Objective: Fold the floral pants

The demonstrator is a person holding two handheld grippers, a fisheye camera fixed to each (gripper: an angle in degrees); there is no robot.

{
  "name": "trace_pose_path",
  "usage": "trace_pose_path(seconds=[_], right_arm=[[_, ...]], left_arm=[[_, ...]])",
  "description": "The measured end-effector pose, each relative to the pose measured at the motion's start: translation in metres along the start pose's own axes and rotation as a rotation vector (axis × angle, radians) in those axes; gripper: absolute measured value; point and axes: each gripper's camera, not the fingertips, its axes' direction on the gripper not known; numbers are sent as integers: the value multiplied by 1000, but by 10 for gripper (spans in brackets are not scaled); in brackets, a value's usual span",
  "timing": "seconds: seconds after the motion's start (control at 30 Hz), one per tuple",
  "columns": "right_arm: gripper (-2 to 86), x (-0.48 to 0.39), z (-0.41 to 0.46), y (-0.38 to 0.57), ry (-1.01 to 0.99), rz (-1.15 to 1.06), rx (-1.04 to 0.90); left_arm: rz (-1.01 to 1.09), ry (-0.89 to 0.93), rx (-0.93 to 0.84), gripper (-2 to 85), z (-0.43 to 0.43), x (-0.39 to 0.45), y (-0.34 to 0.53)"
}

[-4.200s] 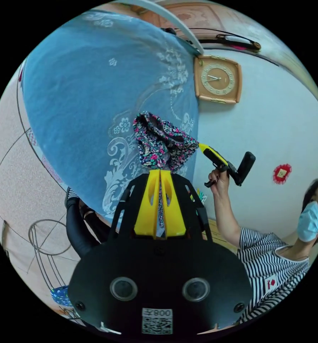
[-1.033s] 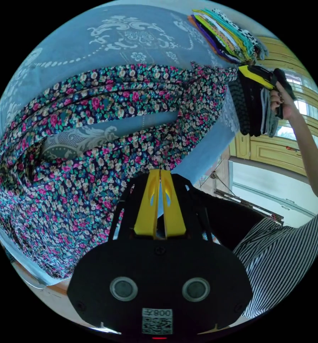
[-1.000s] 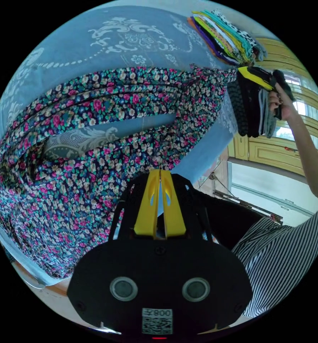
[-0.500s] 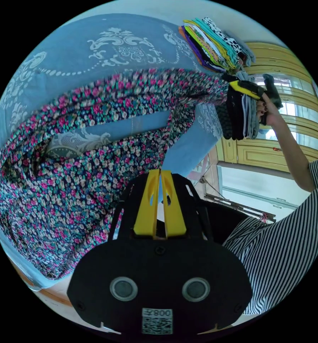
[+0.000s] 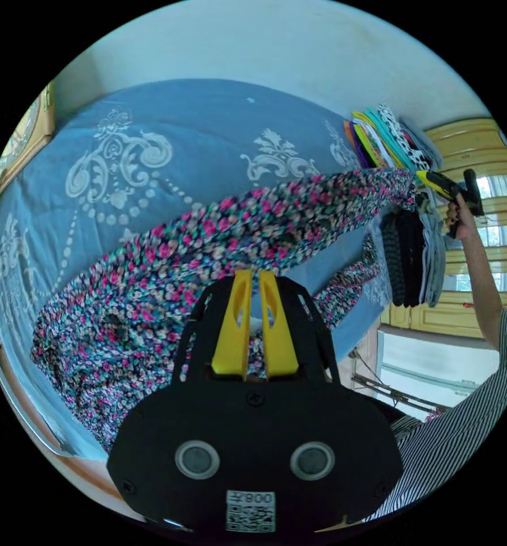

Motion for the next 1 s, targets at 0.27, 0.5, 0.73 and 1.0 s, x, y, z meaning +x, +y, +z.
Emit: trace_pose_path(seconds=[0.27,0.5,0.73,1.0], right_arm=[[30,-19,90,28,300,7,-235],[79,23,153,145,331,254,-426],[46,-4,214,141,384,225,-523],[10,-70,159,121,417,45,-506]], left_arm=[[100,147,-234,65,56,25,24],[114,149,-355,69,96,53,48],[104,55,-390,27,108,58,49],[143,77,-264,11,57,70,59]])
